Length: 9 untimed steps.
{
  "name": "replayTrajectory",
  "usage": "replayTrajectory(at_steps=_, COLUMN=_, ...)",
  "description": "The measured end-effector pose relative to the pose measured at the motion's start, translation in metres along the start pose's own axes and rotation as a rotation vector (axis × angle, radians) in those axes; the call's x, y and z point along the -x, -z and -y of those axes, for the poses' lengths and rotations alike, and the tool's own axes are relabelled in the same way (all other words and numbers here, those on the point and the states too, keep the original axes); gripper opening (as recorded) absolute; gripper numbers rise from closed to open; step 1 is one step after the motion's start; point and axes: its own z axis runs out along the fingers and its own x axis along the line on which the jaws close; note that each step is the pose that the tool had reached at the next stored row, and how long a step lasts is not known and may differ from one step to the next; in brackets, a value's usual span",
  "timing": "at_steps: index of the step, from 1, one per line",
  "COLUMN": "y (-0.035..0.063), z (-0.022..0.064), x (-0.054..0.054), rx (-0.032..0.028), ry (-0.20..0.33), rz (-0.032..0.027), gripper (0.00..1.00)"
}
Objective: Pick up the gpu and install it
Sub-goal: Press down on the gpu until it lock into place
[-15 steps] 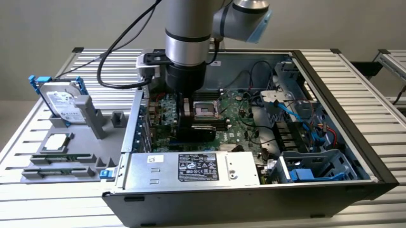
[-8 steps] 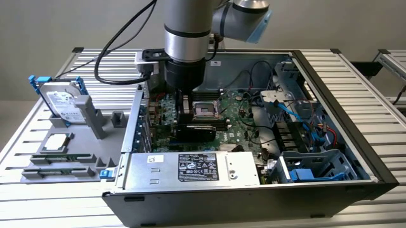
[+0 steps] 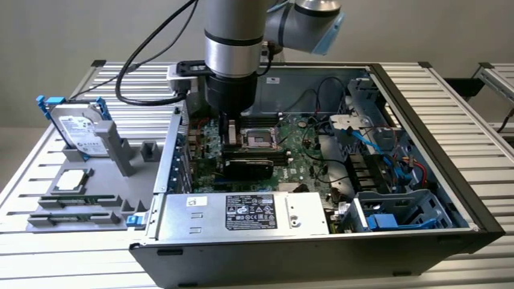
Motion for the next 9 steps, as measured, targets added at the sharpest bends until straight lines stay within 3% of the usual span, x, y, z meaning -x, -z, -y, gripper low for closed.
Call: replayTrajectory(at_steps=9, y=0.0007, z=-0.0042, x=0.0004, rx=0.0005, ry=0.004, rz=-0.0003, gripper=0.11)
